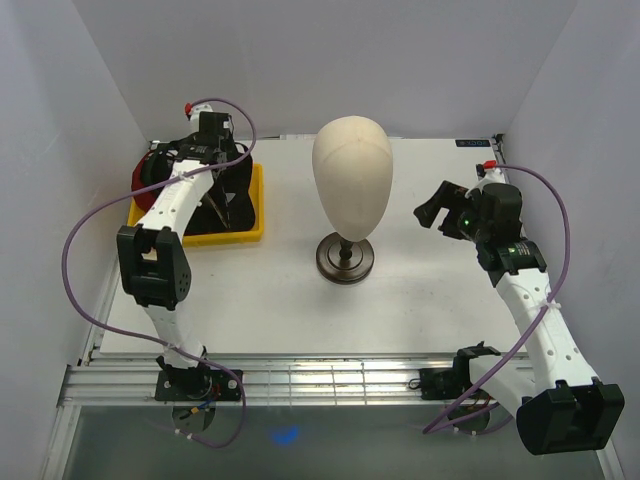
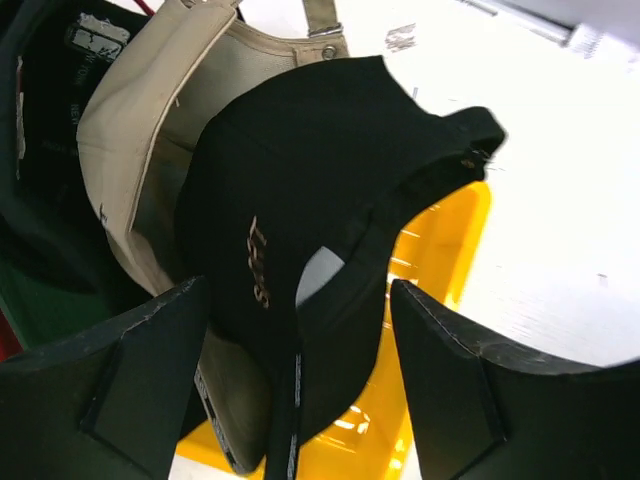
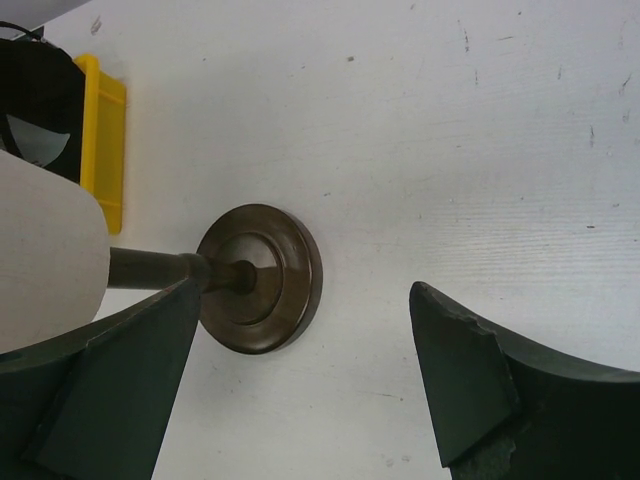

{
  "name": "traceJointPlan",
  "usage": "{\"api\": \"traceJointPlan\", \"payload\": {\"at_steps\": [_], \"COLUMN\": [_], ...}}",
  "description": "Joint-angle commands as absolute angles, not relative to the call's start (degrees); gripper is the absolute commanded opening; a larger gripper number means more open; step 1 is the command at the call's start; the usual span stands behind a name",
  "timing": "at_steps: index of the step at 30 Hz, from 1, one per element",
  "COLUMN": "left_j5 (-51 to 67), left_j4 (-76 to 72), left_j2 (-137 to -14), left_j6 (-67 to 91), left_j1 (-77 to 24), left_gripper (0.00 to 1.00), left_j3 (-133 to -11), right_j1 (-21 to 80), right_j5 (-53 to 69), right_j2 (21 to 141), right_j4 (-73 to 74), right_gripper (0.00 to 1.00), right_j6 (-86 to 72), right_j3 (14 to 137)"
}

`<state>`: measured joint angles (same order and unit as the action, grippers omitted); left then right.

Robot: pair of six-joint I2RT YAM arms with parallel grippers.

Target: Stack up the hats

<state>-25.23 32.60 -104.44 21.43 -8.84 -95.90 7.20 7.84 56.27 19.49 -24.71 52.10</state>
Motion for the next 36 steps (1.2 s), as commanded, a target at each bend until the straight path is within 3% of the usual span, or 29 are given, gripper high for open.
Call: {"api": "traceJointPlan", "payload": {"at_steps": [1,7,13,14,17,21,26,36], "left_j5": [-30.7,-30.3,-29.1,-28.9,-28.8,-29.0,-28.3,-25.8], "left_j4": [33.4,33.0,32.9,32.9,32.9,33.0,34.4,39.7], "left_j2": [-105.5,-107.2,-108.9,-109.1,-109.5,-109.6,-109.0,-108.4], "left_j6": [18.0,17.1,15.7,15.6,15.0,14.6,14.0,13.7], "left_j1": [-8.6,-8.6,-8.6,-8.6,-8.7,-8.7,-8.6,-8.7], "left_gripper": [0.82,0.78,0.61,0.54,0.44,0.2,0.0,0.0], "left_j3": [-100.8,-100.3,-101.1,-101.0,-100.8,-101.0,-104.1,-116.6], "right_j1": [7.1,7.1,7.1,7.1,7.1,7.1,7.1,7.2], "right_j5": [9.0,10.0,11.5,11.5,12.0,12.7,13.9,14.1], "right_j2": [56.2,56.6,57.0,57.0,57.0,57.0,57.1,56.2], "right_j4": [17.8,17.4,17.0,17.1,17.4,17.9,18.1,12.5], "right_gripper": [0.9,0.91,0.91,0.91,0.92,0.92,0.92,0.95], "right_j6": [-24.7,-25.1,-25.7,-25.7,-25.7,-25.5,-25.0,-23.4], "right_j3": [55.6,56.1,57.9,58.5,59.1,60.4,62.7,70.9]}}
